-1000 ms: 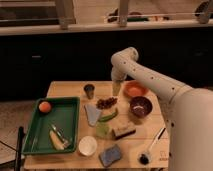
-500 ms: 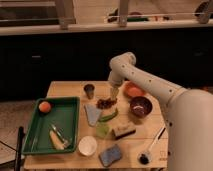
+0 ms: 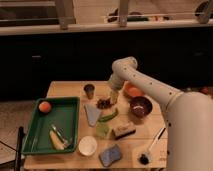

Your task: Place grapes in plastic cup

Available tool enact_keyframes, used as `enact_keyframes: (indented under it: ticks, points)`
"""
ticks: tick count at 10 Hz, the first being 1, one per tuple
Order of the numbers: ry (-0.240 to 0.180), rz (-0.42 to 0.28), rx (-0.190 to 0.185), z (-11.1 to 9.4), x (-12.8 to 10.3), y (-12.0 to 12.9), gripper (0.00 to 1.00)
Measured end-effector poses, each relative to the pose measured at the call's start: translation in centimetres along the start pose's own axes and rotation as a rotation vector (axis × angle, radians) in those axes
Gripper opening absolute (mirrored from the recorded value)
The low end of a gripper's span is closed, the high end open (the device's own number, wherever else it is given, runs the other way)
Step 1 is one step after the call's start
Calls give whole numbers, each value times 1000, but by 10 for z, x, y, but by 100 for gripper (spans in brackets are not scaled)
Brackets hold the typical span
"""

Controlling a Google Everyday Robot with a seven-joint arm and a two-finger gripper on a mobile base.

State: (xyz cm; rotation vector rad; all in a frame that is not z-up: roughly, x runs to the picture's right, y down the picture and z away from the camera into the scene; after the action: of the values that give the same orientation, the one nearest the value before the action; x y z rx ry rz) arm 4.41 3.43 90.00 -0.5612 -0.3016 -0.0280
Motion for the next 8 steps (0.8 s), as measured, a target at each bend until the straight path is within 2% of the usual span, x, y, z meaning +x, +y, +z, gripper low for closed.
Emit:
enact_keyframes:
  ticks: [4,8]
  points:
    - [-35,-32,-44,22,-9,4,80]
    - [-50,-43,-75,39,-10,8,80]
